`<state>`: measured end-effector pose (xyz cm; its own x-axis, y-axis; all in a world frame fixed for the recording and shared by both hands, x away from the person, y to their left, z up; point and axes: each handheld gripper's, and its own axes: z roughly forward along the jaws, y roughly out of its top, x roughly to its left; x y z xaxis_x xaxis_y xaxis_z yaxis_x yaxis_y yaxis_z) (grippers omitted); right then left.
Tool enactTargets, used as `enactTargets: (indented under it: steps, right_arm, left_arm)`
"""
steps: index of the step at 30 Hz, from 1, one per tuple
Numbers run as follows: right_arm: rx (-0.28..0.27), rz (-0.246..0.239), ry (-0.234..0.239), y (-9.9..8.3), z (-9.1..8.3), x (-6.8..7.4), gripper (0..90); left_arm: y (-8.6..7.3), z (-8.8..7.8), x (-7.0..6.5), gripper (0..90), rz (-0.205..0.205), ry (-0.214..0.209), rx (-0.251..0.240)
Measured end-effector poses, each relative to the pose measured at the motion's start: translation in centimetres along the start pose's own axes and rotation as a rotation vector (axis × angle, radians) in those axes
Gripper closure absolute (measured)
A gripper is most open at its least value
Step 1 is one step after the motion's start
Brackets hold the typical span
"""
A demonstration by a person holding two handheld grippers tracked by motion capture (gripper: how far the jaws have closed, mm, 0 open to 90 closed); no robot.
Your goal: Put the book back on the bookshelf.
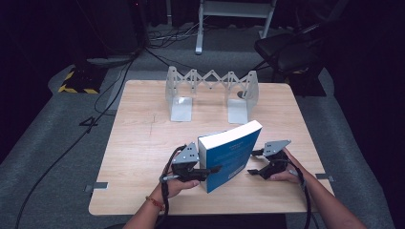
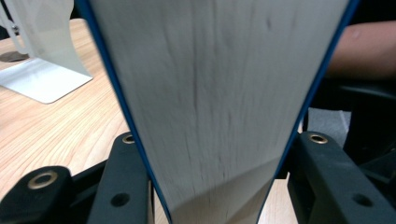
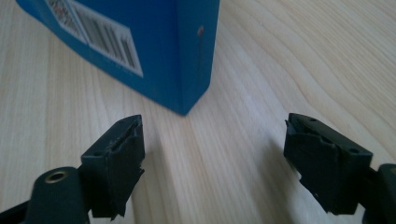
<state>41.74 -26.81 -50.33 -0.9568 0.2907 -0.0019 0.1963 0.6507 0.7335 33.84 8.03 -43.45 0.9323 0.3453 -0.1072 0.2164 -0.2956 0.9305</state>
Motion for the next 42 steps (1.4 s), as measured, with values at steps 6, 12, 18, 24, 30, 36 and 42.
enactTargets:
  steps: [6, 12, 18, 24, 30, 36, 42]
  right_arm:
    - [-0.014, -0.031, 0.026, 1.3, 1.5, 0.4, 24.0]
    - [-0.027, -0.055, 0.079, 2.0, 2.2, 1.3, 30.5]
    - [-0.040, -0.051, 0.104, 2.3, 2.0, 1.7, 33.5]
    - [-0.057, -0.082, 0.127, 2.1, 1.2, 1.8, 41.1]
    - [-0.072, -0.122, 0.099, 2.8, 0.4, 2.6, 41.1]
    - [-0.127, -0.113, 0.106, 3.0, -0.7, 2.8, 41.6]
    - [-0.203, -0.119, 0.098, 4.2, -2.7, 3.1, 42.2]
  left_arm:
    - [-0.4, -0.1, -0.4, 56.5, 0.018, 0.024, 0.016]
    - [-0.5, -0.1, -0.8, 54.7, 0.057, 0.038, 0.051]
    - [-0.5, -0.1, -1.1, 50.7, 0.086, 0.080, 0.088]
    - [-0.6, -0.5, -1.2, 45.0, 0.099, 0.110, 0.114]
    - [-0.8, 0.1, -1.4, 43.1, 0.106, 0.125, 0.158]
    - [-1.9, 0.5, -1.8, 44.0, 0.118, 0.138, 0.222]
    - [-2.2, 0.5, -1.8, 43.4, 0.118, 0.151, 0.240]
